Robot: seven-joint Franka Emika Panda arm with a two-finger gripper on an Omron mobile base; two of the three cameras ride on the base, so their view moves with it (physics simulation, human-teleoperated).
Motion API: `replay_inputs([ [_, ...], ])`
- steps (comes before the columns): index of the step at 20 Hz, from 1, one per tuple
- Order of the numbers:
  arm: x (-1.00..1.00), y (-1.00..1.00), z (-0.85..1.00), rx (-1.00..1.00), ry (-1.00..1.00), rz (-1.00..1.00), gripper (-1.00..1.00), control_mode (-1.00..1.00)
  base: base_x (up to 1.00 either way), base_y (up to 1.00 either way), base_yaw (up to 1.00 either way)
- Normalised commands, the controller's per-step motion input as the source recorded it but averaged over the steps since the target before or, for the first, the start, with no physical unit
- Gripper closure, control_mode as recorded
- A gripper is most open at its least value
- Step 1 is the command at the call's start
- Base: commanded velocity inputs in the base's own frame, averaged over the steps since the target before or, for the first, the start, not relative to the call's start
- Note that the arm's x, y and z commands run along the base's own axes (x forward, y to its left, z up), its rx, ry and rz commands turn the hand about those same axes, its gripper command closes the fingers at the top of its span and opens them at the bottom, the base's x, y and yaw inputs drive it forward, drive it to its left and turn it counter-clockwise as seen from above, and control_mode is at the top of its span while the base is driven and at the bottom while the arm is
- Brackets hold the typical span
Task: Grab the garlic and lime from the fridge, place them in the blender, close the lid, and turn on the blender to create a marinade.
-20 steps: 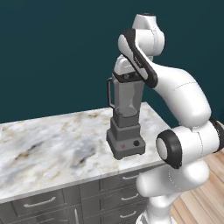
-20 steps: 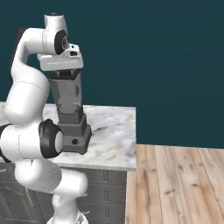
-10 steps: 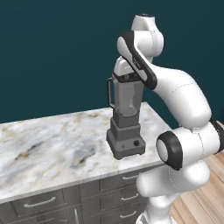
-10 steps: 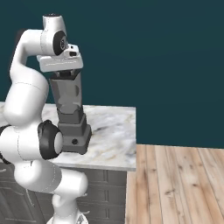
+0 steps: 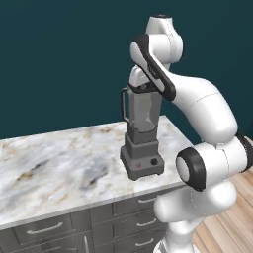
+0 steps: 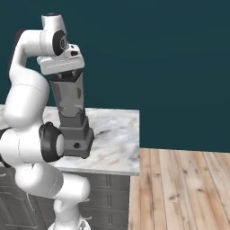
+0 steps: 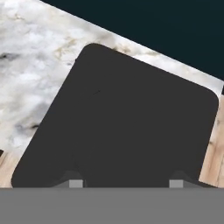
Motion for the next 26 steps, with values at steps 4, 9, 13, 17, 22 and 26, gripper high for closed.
replay_inputs([
  [4, 0.00, 0.10, -0.01, -0.05, 0.02, 0.04, 1.00, -1.00, 0.00, 0.00, 0.00],
  [9, -0.14, 0.00, -0.31, 0.00, 0.03, 0.00, 1.00, -1.00, 0.00, 0.00, 0.00],
  [13, 0.00, 0.00, 0.00, 0.00, 0.00, 0.00, 1.00, -1.00, 0.00, 0.00, 0.00],
  [17, 0.00, 0.00, 0.00, 0.00, 0.00, 0.00, 1.00, -1.00, 0.00, 0.00, 0.00],
  [22, 0.00, 0.00, 0.00, 0.00, 0.00, 0.00, -1.00, -1.00, 0.00, 0.00, 0.00],
  [26, 0.00, 0.00, 0.00, 0.00, 0.00, 0.00, -1.00, -1.00, 0.00, 0.00, 0.00],
])
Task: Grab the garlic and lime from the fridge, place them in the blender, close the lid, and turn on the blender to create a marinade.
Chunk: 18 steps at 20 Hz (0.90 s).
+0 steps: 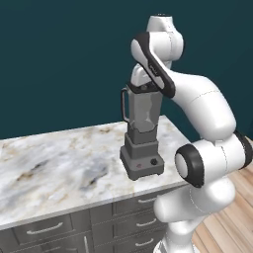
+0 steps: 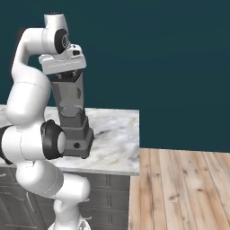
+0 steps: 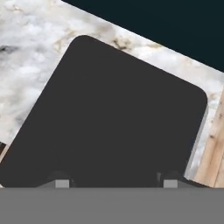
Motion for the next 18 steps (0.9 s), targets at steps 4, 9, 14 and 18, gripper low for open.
replay_inputs([
  [4, 0.00, 0.00, 0.02, 0.00, 0.00, 0.00, -1.00, -1.00, 0.00, 0.00, 0.00],
  [9, 0.00, 0.00, 0.09, 0.00, -0.01, 0.00, -1.00, -1.00, 0.00, 0.00, 0.00],
  [14, 0.00, -0.05, 0.04, 0.00, -0.06, 0.00, -1.00, -1.00, 0.00, 0.00, 0.00],
  [18, 0.00, -0.28, 0.06, 0.00, -0.12, 0.00, -1.00, -1.00, 0.00, 0.00, 0.00],
])
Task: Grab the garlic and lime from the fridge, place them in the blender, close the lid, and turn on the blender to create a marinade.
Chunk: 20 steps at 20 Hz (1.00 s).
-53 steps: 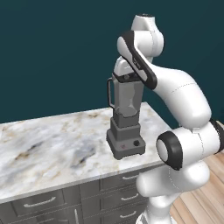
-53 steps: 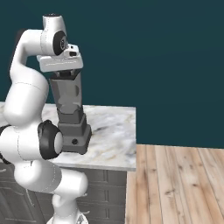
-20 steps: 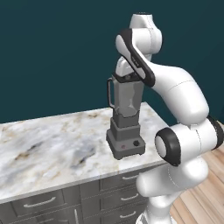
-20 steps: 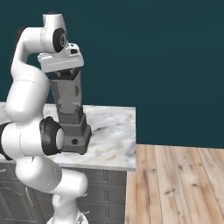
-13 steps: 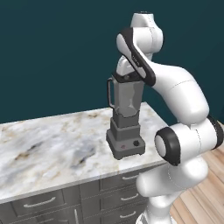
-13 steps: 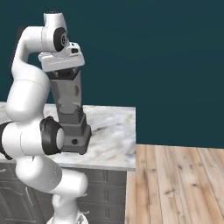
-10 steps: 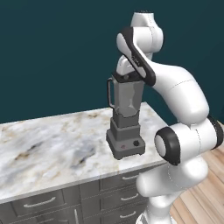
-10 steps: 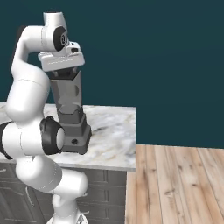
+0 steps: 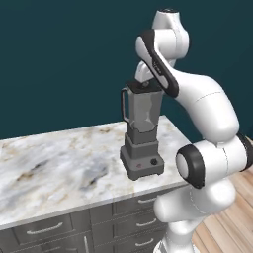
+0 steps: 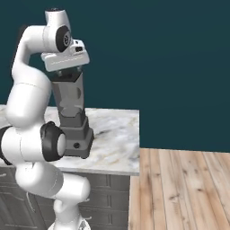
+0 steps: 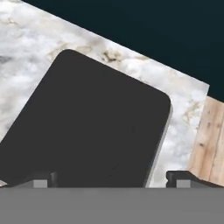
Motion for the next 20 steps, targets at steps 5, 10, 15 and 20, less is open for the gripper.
replay_inputs([
  [5, -0.40, -0.16, 0.26, 0.08, -0.21, -0.02, -1.00, -1.00, 0.00, 0.00, 0.00],
  [10, -0.98, -0.07, 0.08, 0.11, -0.23, -0.07, -1.00, -1.00, 0.00, 0.00, 0.00],
  [15, -1.00, -0.04, -0.20, 0.03, -0.10, -0.08, -1.00, -1.00, 0.00, 0.00, 0.00],
  [20, -0.96, -0.01, -0.57, 0.00, 0.01, -0.06, 1.00, -1.00, 0.00, 0.00, 0.00],
])
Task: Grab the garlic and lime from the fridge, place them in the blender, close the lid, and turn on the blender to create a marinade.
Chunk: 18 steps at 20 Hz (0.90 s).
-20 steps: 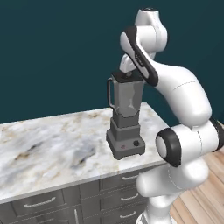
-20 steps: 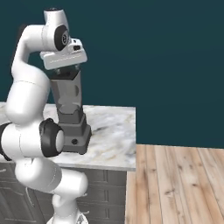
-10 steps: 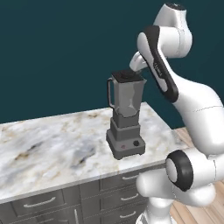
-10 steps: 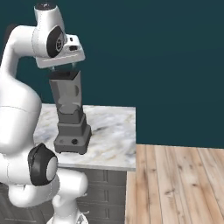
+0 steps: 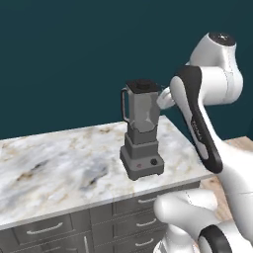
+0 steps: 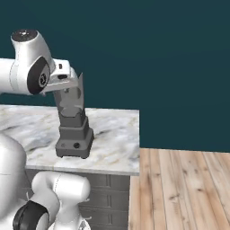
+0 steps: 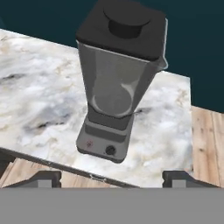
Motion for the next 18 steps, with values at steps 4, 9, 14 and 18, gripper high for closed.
replay_inputs([
  [4, -0.46, 0.00, -0.51, -0.01, 0.15, 0.00, 1.00, -1.00, 0.00, 0.00, 0.00],
  [9, -0.13, 0.08, -0.48, 0.00, 0.20, 0.00, 1.00, -1.00, 0.00, 0.00, 0.00],
  [14, 0.00, 0.22, -0.33, 0.00, 0.12, 0.00, 1.00, -1.00, 0.00, 0.00, 0.00],
  [18, -0.05, 0.30, -0.35, 0.00, 0.07, 0.00, 1.00, -1.00, 0.00, 0.00, 0.00],
])
